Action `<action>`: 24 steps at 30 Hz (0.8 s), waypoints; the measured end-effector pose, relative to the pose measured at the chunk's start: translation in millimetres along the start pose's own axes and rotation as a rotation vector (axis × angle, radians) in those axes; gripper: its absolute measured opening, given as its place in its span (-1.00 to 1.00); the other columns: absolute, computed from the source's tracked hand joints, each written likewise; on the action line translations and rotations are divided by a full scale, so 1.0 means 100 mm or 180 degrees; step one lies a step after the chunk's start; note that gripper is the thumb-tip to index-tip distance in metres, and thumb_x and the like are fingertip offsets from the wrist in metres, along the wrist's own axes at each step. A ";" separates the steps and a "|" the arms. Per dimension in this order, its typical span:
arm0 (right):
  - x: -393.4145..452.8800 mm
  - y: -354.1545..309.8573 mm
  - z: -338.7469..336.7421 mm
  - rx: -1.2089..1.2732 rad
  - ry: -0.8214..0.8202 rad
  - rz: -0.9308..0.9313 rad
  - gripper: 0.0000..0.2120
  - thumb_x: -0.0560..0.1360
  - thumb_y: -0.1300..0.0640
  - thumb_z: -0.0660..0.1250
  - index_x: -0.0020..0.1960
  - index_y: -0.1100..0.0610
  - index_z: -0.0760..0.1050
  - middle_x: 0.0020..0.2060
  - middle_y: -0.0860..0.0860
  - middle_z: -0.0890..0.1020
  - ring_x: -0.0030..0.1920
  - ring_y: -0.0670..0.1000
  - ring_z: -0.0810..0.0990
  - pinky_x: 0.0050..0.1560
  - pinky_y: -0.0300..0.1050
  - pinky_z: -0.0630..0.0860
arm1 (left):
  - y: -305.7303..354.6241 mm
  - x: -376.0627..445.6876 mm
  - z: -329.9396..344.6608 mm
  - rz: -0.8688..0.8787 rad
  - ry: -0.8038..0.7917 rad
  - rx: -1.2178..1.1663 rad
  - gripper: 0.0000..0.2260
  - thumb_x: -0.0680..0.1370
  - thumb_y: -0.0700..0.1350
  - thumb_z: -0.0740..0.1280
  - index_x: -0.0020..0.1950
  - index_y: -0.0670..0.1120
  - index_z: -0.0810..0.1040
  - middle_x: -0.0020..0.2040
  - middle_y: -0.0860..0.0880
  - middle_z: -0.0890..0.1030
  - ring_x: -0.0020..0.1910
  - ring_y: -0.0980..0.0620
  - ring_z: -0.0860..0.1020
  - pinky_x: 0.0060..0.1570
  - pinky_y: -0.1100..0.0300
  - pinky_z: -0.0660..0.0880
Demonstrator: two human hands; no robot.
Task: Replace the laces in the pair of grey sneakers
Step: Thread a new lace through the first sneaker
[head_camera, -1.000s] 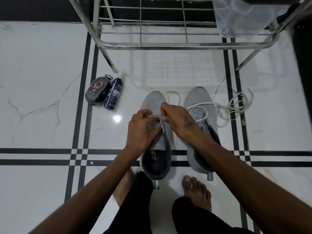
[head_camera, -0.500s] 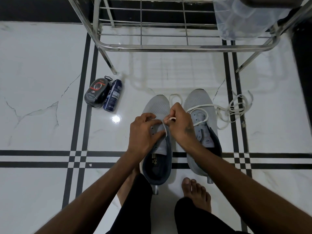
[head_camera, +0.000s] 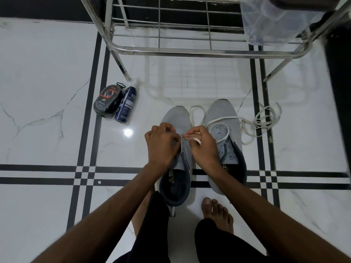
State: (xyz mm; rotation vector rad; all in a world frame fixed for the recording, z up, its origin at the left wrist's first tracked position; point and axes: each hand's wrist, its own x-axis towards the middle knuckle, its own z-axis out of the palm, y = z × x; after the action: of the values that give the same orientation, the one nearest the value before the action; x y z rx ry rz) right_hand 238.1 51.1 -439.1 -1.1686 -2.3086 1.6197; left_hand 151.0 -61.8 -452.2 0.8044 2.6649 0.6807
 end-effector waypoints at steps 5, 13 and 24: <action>0.12 -0.03 -0.05 -0.0521 -0.0012 -0.0298 -0.84 0.51 0.25 0.42 -0.05 0.05 0.47 -0.18 -0.09 0.64 -0.11 -0.10 0.63 -0.03 0.04 0.62 | 0.00 -0.02 0.06 0.0067 0.0271 -0.0087 -0.87 0.42 -0.02 0.51 -0.07 0.02 0.65 0.04 0.03 0.58 0.00 -0.04 0.50 0.00 0.10 0.25; 0.21 -0.02 -0.04 -0.1012 -0.0309 -0.0620 -0.74 0.53 0.32 0.32 -0.11 0.00 0.34 -0.26 -0.10 0.58 -0.20 -0.02 0.59 -0.15 0.15 0.57 | -0.04 -0.01 0.08 0.0395 0.0335 -0.0030 -0.94 0.43 -0.10 0.51 -0.11 0.00 0.73 0.05 0.06 0.65 0.02 -0.05 0.53 0.03 0.05 0.28; 0.24 0.00 -0.06 -0.0998 -0.0917 -0.0644 -0.73 0.42 0.08 0.42 0.11 0.04 0.54 -0.01 0.00 0.53 0.10 0.00 0.50 0.13 -0.05 0.48 | -0.06 0.17 -0.22 0.0906 -0.0402 0.0135 -0.90 0.53 -0.13 0.39 -0.03 -0.12 0.67 0.07 0.00 0.62 -0.01 -0.07 0.57 -0.02 0.00 0.47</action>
State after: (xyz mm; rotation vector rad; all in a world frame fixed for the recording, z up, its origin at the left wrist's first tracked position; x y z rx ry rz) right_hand 224.1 70.9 -444.8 -0.7487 -2.8360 1.4752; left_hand 126.2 -64.5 -438.3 1.2118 2.4835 0.6158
